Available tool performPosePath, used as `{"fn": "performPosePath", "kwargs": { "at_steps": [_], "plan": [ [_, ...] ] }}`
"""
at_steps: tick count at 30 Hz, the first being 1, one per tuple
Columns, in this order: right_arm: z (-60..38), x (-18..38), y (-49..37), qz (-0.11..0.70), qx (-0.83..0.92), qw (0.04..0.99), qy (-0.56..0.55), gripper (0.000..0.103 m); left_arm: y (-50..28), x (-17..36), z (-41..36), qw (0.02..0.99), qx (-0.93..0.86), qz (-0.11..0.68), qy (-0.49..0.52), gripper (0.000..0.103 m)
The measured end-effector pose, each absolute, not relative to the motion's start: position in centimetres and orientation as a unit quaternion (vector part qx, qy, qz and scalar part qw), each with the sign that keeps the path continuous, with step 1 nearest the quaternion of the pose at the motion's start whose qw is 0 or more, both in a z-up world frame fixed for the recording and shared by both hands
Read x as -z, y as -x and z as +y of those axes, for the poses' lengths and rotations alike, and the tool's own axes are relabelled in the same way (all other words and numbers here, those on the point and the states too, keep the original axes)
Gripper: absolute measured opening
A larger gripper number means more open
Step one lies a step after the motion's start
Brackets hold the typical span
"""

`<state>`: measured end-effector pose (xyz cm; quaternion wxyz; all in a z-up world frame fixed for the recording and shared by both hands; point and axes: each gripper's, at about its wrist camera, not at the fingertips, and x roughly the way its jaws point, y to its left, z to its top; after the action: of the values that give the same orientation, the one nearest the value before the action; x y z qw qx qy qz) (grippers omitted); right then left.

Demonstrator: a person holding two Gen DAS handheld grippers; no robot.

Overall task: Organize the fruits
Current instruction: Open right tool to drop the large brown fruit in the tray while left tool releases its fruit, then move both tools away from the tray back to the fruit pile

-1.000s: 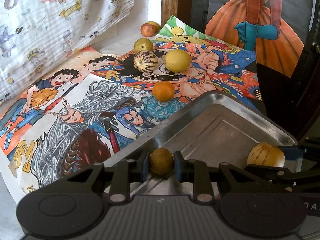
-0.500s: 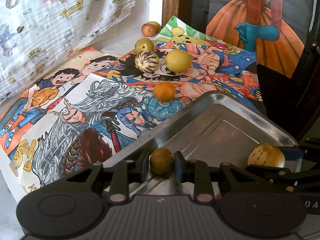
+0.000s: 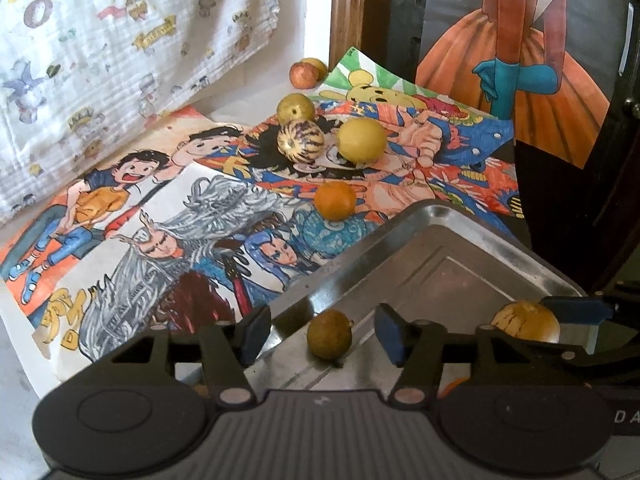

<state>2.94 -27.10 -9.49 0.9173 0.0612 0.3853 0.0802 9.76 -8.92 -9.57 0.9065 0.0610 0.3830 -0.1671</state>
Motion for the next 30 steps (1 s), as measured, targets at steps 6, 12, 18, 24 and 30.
{"fn": "performPosePath", "kwargs": {
  "at_steps": [6,12,18,24,30],
  "plan": [
    [-27.1,8.8,-2.6,0.375,-0.075,0.922,-0.057,0.084,-9.6,8.5,-8.1,0.914,0.158,0.370,-0.051,0.077],
    [-26.9,8.0,-2.2,0.366,-0.070,0.926,-0.051,0.097,-9.2,7.3,-7.5,0.921,0.150,0.357,-0.044,0.084],
    [-26.7,6.8,-1.6,0.355,-0.066,0.932,-0.047,0.100,-8.5,6.0,-6.6,0.928,0.143,0.342,-0.030,0.098],
    [-26.4,5.3,-0.4,0.337,-0.067,0.938,-0.044,0.102,-7.5,4.5,-6.0,0.935,0.137,0.326,-0.018,0.102],
    [-26.0,3.5,1.1,0.315,-0.068,0.946,-0.039,0.102,-6.0,2.9,-5.5,0.942,0.136,0.307,-0.016,0.102]
  ]
}}
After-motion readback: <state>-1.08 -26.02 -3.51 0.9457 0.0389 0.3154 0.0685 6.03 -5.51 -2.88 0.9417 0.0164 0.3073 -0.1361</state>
